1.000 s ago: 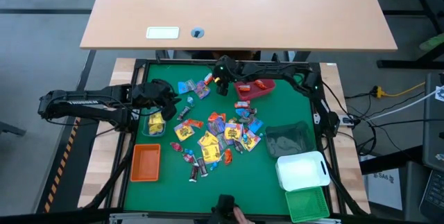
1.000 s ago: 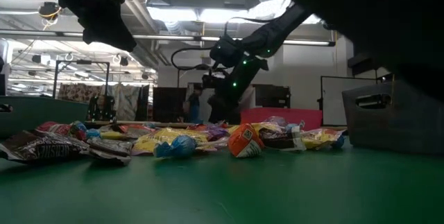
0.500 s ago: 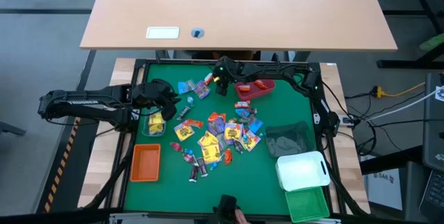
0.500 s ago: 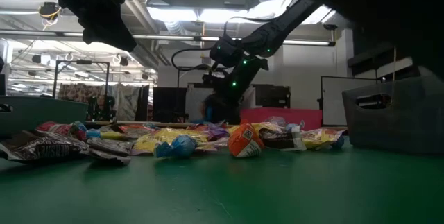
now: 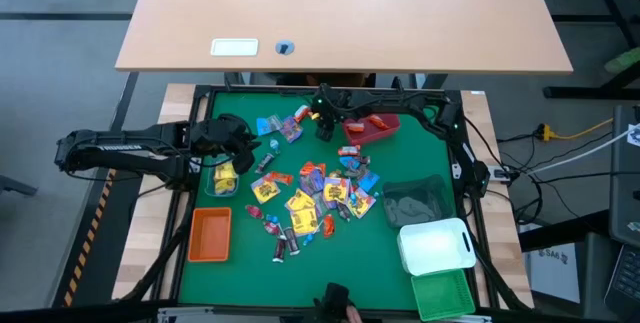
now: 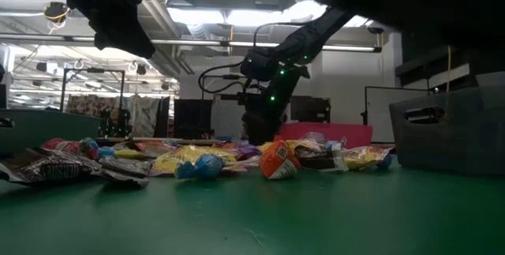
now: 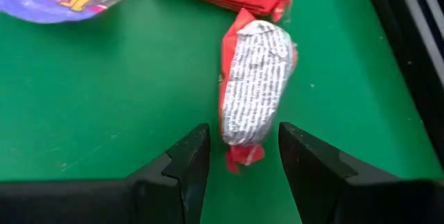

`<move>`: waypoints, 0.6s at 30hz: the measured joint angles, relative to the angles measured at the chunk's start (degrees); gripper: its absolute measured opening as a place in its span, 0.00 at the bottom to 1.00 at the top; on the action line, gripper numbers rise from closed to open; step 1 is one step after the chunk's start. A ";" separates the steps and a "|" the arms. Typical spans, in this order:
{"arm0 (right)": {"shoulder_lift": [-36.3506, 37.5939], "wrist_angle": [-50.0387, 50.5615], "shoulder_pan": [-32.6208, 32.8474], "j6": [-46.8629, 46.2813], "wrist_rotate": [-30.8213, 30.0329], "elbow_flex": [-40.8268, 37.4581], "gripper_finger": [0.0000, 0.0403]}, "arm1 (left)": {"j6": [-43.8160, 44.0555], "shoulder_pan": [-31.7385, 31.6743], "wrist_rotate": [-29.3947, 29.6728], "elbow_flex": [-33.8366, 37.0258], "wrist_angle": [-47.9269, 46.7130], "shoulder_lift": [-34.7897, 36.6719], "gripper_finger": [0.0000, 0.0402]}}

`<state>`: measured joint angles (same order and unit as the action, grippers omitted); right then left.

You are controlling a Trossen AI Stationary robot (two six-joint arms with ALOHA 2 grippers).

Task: Sort candy
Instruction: Put the orange chocolate bar into the red bin

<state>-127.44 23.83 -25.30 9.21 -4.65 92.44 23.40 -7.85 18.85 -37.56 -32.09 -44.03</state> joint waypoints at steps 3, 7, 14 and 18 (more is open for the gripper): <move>0.00 -0.45 -0.02 0.00 0.04 0.00 0.43 | 0.02 0.01 0.00 0.00 0.00 0.01 0.27; 0.00 -1.26 0.00 0.06 -0.24 -0.04 0.43 | 0.00 0.02 0.00 0.00 0.00 0.02 0.27; -0.11 -1.24 -0.24 0.24 -0.24 -0.07 0.39 | 0.00 0.00 0.00 0.00 0.00 0.01 0.27; -0.13 -1.25 -0.78 2.31 0.75 -0.07 0.30 | 0.00 0.02 0.00 0.00 0.02 0.02 0.27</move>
<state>-127.57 22.58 -26.08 11.53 -3.90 92.38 23.40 -7.84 18.85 -37.56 -32.08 -44.01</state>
